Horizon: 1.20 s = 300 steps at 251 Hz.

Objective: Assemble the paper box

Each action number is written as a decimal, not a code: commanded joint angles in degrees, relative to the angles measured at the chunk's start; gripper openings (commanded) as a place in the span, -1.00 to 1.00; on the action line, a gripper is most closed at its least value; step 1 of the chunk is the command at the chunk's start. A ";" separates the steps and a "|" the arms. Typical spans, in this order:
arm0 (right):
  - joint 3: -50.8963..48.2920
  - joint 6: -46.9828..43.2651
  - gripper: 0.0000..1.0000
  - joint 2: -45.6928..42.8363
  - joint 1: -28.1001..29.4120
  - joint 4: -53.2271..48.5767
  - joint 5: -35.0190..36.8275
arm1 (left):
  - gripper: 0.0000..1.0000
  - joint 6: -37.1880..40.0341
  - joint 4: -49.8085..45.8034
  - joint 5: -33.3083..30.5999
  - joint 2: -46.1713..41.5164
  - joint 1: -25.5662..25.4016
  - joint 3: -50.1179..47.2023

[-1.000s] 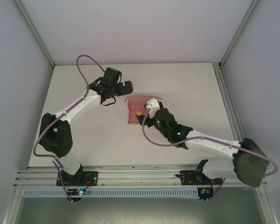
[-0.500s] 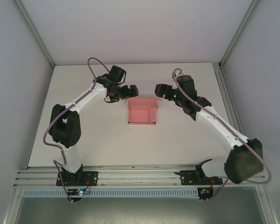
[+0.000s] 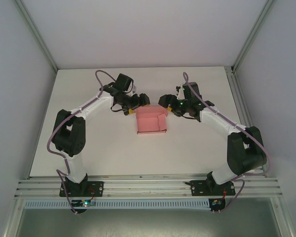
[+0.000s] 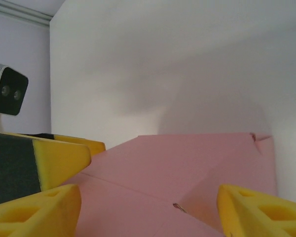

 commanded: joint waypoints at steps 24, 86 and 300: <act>-2.44 3.89 0.44 1.42 2.08 3.74 -5.70 | 0.64 -3.95 6.28 3.97 -0.46 0.05 -3.41; -3.33 2.21 0.29 3.20 2.25 3.27 -6.48 | 0.29 -3.33 7.67 4.20 0.23 -0.17 -5.47; -9.09 -14.99 -0.07 2.40 8.38 -12.57 26.05 | 0.04 8.42 -2.03 -14.32 4.80 -3.74 -10.24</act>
